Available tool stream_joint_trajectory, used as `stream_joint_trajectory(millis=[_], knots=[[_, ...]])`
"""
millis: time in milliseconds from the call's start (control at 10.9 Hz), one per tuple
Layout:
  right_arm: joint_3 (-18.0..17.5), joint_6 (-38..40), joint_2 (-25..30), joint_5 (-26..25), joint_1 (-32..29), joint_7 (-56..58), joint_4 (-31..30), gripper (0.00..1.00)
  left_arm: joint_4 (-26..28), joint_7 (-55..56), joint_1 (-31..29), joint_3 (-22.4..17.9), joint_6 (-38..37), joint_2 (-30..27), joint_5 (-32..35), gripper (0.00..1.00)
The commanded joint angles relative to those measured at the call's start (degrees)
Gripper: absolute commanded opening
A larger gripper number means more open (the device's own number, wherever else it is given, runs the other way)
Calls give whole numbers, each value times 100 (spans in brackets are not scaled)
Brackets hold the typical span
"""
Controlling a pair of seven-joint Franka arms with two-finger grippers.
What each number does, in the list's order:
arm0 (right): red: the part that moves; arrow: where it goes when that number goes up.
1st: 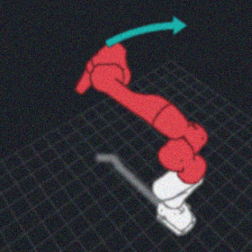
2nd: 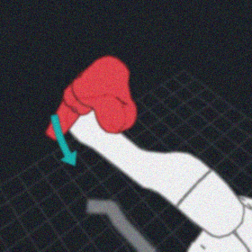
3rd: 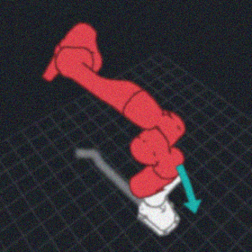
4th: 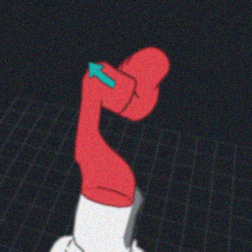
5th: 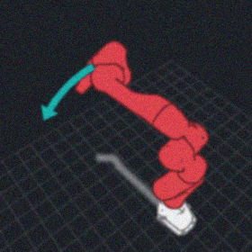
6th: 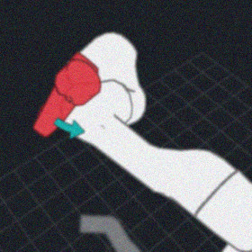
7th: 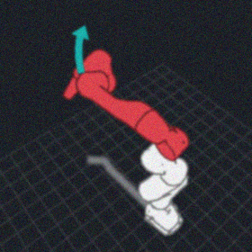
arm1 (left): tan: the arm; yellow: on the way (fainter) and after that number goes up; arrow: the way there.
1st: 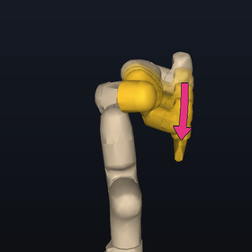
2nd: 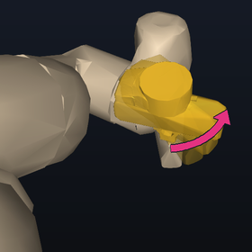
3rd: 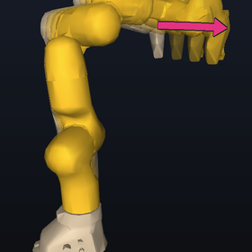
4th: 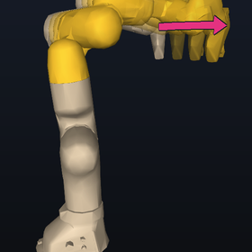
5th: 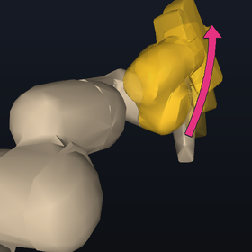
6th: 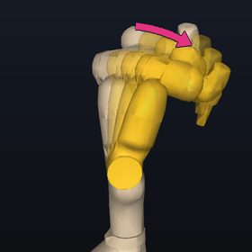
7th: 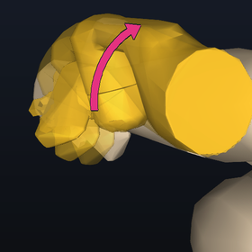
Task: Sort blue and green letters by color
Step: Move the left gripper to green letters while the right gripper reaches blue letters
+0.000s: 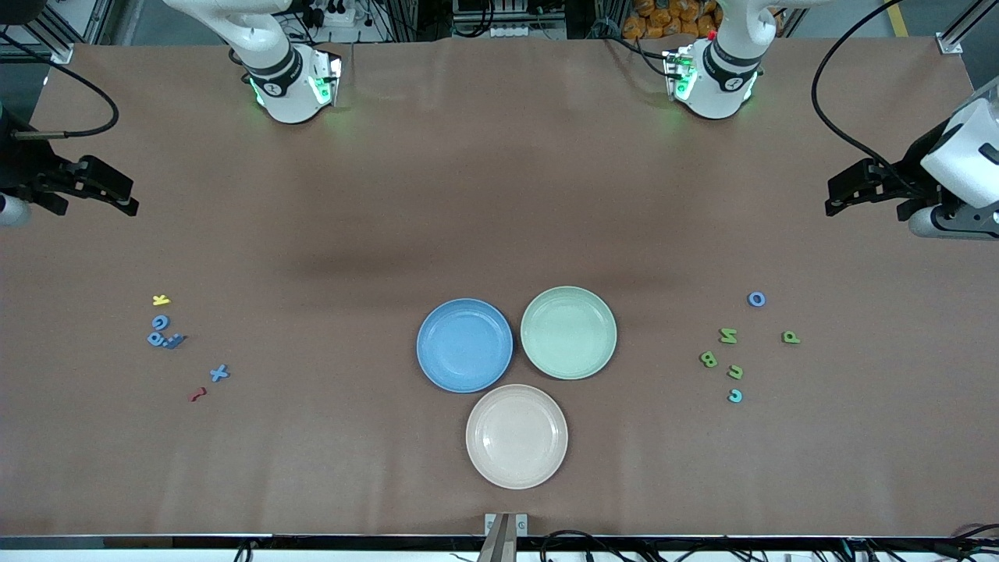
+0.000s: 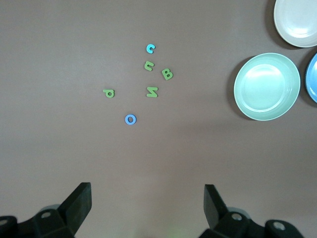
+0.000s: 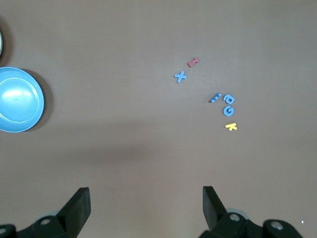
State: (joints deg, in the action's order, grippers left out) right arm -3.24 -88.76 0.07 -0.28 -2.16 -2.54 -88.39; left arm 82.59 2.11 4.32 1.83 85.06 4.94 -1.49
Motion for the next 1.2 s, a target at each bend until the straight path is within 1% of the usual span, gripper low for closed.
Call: stream_joint_trajectory(millis=[0, 368, 644, 736, 828, 1012, 1104], knots=[[-37, -1, 90, -33, -74, 0, -108, 100, 29, 105, -45, 90, 55, -20, 184, 100], [-37, -1, 90, -33, -74, 0, -117, 100, 29, 105, -45, 90, 55, 50, 193, 100], [7, -27, 72, -33, -74, 17, -117, 100, 20, 96, -89, 64, 72, 234, 210, 100], [25, -80, -15, -33, -74, 26, -143, 100, 11, 88, -141, 72, 90, 322, 367, 100], [33, -289, -51, -42, -83, 26, -317, 100, 11, 96, -142, 72, 133, 419, 499, 100], [104, -1165, -51, -51, -118, 26, -1045, 100, 20, 87, -186, 55, 361, 638, 509, 100], [200, -1640, -103, -51, -179, 8, -1362, 100, 20, 87, -299, 63, 545, 770, 509, 100]])
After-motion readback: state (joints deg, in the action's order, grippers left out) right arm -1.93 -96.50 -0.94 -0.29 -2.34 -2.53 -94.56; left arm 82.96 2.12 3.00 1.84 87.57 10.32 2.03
